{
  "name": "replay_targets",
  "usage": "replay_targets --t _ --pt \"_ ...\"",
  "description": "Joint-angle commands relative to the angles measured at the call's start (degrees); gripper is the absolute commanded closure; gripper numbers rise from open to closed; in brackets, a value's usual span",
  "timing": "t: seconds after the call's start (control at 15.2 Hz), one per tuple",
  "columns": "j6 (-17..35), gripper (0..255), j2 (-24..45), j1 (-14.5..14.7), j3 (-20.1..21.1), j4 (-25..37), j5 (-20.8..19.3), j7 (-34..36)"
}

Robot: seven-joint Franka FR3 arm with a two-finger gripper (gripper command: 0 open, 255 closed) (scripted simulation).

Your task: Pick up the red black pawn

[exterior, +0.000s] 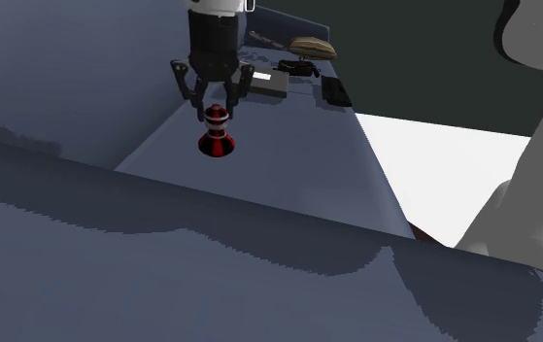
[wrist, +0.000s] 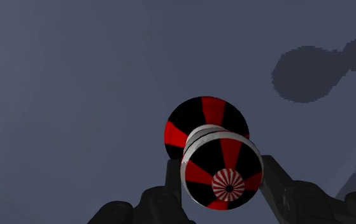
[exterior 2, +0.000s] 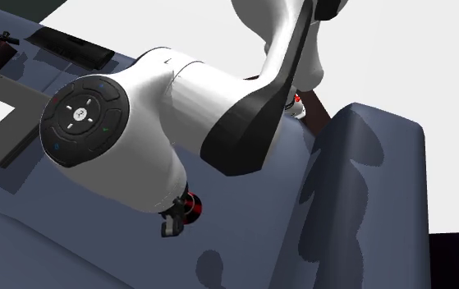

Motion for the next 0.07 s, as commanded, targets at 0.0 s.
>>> replay_targets --t 0.0 --pt "-0.57 255 0.10 0.02 0.00 0.64 -0.05 -0.01"
